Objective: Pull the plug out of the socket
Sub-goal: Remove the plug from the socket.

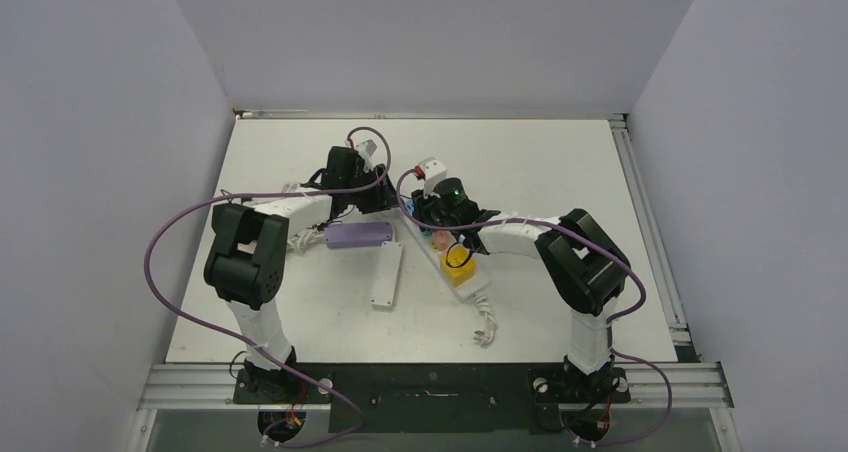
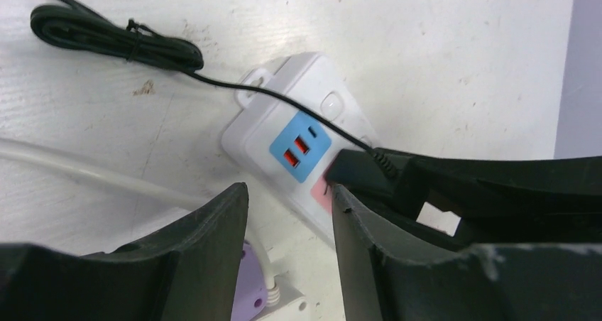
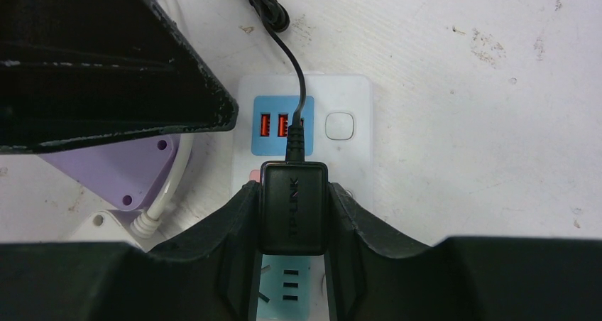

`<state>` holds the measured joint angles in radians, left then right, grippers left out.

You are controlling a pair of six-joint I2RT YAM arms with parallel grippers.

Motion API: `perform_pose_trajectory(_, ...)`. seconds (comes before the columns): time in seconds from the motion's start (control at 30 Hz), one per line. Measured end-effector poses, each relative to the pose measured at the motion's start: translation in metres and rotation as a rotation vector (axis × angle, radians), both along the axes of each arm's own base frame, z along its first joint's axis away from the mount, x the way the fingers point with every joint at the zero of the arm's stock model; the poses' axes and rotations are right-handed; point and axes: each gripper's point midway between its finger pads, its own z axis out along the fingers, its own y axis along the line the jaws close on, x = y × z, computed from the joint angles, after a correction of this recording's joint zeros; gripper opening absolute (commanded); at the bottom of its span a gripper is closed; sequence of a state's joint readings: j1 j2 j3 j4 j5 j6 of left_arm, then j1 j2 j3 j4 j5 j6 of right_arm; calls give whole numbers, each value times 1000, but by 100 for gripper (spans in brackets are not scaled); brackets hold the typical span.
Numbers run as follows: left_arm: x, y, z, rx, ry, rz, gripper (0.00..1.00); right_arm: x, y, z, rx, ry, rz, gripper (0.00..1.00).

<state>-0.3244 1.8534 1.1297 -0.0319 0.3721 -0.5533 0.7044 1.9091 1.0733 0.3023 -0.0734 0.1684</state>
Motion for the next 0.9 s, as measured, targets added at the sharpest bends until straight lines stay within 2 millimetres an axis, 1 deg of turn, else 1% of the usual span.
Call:
perform_pose_trajectory(0.07,3,-3,4,-18,-15,2,42,0,0,0,0,0,1,5)
perform_pose_trajectory(0.13,4,-4,4,-25,-13,2,42,-1,1,0,0,0,4,5)
perform_pose_trajectory(0.17,5,-5,4,-28,-11,1,40,-2,2,0,1,1,6,5)
perform_pose_trajectory(0.2,6,-5,1,-27,-5,1,35,-2,2,0,1,0,7,5)
perform_pose_trajectory(0.23,7,-6,-2,-27,1,0,34,-2,2,0,1,0,7,5)
perform_pose_trajectory(0.53,8,-5,-31,0,92,6,34,-2,2,0,1,1,7,5)
perform_pose_trajectory(0.73,9,-5,-32,4,115,9,35,-2,2,0,-1,-1,7,5)
perform_pose_trajectory(0.9,9,-6,-33,21,126,10,33,-2,2,0,-1,-1,8,5)
